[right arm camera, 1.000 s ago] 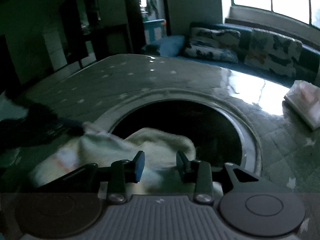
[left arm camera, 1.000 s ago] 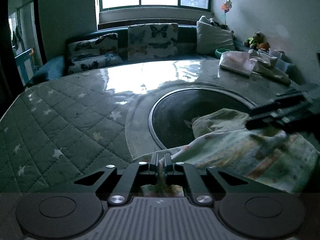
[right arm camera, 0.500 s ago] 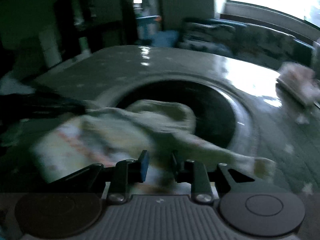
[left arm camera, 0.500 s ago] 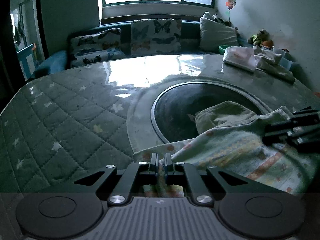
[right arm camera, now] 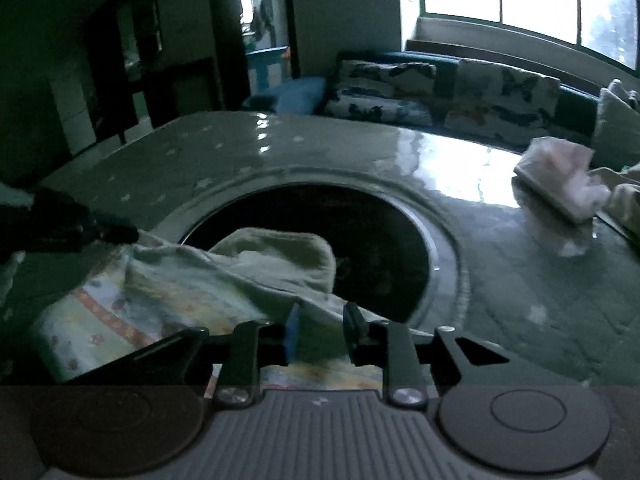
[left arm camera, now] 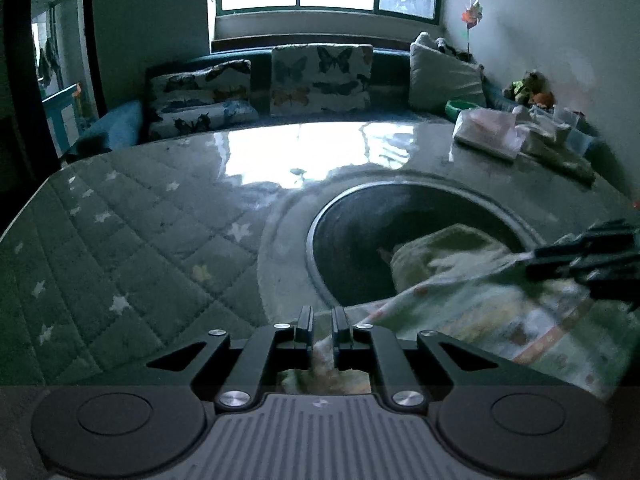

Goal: Fold clothes

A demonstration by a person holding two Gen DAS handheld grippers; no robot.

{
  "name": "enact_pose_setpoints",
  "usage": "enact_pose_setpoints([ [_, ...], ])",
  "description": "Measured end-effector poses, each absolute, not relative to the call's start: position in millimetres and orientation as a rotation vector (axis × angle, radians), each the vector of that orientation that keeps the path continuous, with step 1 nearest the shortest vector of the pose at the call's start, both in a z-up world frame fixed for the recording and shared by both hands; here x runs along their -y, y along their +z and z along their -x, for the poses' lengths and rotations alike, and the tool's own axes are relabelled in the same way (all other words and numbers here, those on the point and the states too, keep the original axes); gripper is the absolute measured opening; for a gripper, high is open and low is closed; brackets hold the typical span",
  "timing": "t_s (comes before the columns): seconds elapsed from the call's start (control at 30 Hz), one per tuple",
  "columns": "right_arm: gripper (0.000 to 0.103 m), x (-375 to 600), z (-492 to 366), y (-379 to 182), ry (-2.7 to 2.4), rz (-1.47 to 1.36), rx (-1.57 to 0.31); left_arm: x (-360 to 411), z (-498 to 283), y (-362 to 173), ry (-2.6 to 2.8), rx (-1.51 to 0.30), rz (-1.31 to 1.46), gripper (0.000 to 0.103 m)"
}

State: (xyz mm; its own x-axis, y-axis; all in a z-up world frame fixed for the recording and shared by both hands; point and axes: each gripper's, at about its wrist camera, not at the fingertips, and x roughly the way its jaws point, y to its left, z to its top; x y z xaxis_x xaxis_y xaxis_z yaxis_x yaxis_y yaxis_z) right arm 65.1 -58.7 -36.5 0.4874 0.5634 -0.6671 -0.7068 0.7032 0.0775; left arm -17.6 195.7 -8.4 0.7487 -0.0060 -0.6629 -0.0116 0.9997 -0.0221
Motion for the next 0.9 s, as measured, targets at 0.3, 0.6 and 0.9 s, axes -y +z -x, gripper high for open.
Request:
enact_pose_setpoints([
  [0.3,0.049,67.5,-75.7,-35.5,0.724,0.187,-0.728,-154.2,16.8,2.1,-0.147,-0.713,0.047,0.015],
  [0.6,0.089,73.6,-39.4,-31.2,0.776,0.258,-0.703,-117.4,15.8,-14.6,-0.236,-0.746,0.062,0.015],
  [0.9,0.103,81.8,-35.8,-49.9,0.748,0.247,-0.703,-116.8,16.4,-29.0,-0.201,-0.767,0.079,0.034],
])
